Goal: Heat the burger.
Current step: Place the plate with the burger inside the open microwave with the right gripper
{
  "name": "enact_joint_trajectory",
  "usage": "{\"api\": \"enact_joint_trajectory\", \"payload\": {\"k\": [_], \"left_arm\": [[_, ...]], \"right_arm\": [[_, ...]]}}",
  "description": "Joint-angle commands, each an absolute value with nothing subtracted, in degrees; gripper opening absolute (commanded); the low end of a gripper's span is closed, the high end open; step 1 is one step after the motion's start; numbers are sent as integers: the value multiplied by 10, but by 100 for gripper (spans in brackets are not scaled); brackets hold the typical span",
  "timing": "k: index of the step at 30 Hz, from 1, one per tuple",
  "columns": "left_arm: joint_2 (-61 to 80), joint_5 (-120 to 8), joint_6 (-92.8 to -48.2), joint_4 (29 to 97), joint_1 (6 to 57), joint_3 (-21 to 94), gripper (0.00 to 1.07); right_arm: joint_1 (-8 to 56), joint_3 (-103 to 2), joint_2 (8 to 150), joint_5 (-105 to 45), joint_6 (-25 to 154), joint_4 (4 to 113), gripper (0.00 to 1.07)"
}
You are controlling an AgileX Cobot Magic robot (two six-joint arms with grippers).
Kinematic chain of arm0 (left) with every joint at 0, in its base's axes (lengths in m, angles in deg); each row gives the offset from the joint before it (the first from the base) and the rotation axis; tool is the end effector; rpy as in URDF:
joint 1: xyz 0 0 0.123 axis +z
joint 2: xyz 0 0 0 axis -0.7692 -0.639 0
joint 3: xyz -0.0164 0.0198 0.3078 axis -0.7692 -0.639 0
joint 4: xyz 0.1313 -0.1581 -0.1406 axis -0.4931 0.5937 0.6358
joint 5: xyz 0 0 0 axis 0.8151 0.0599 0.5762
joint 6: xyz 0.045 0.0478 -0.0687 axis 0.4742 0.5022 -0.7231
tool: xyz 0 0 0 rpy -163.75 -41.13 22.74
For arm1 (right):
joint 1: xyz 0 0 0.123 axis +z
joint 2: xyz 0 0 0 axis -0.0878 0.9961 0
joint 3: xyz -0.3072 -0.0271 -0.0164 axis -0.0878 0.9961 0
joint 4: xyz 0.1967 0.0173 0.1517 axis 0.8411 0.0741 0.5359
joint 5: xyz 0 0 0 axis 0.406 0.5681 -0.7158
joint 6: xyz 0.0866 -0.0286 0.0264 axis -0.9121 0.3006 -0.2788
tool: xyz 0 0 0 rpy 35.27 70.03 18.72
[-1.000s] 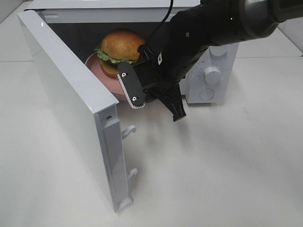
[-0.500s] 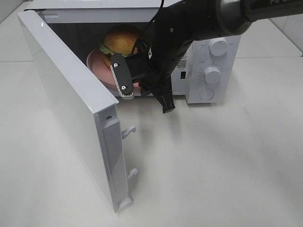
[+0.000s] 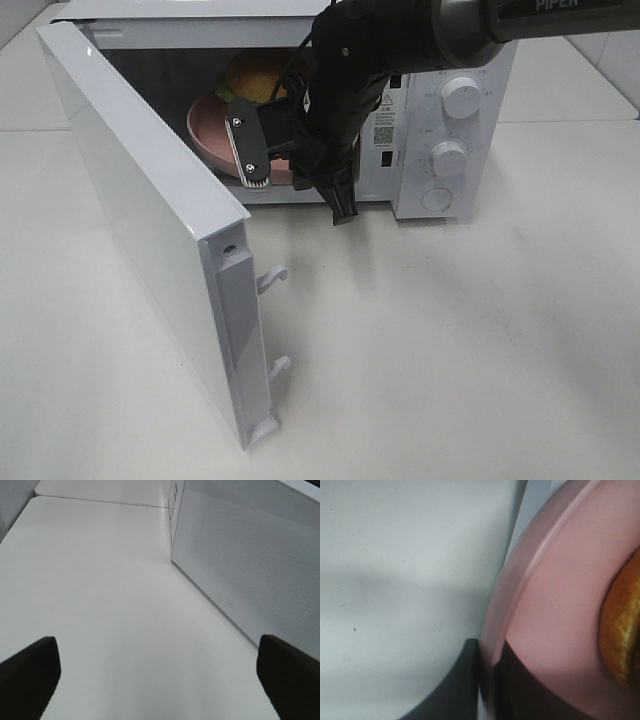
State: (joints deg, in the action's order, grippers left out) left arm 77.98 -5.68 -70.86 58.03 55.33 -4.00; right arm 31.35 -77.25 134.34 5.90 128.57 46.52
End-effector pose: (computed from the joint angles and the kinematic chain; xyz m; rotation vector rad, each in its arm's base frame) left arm -0.0289 -0.0167 0.2792 -0.0186 2.0239 -0.1092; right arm 0.4007 0.2826 0.1928 -2.1701 1.4424 -0.4088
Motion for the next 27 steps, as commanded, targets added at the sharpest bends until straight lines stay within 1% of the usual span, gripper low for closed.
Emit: {"api": "enact_joint_trajectory", "payload": {"k": [1,11,19,27], "left_arm": [[780,-55,-710,585,554,-40,100],[780,-55,-710,585,554,-40,100],[780,-55,-710,585,554,-40,100],[780,-55,-710,585,554,-40,100]], "right_arm": [[310,-786,1338,29,1274,438,0],[310,-788,1343,25,1273,417,0],[310,-828,1377,30,1258,420,0],[310,-833,1387,26,1246,422,0]]}}
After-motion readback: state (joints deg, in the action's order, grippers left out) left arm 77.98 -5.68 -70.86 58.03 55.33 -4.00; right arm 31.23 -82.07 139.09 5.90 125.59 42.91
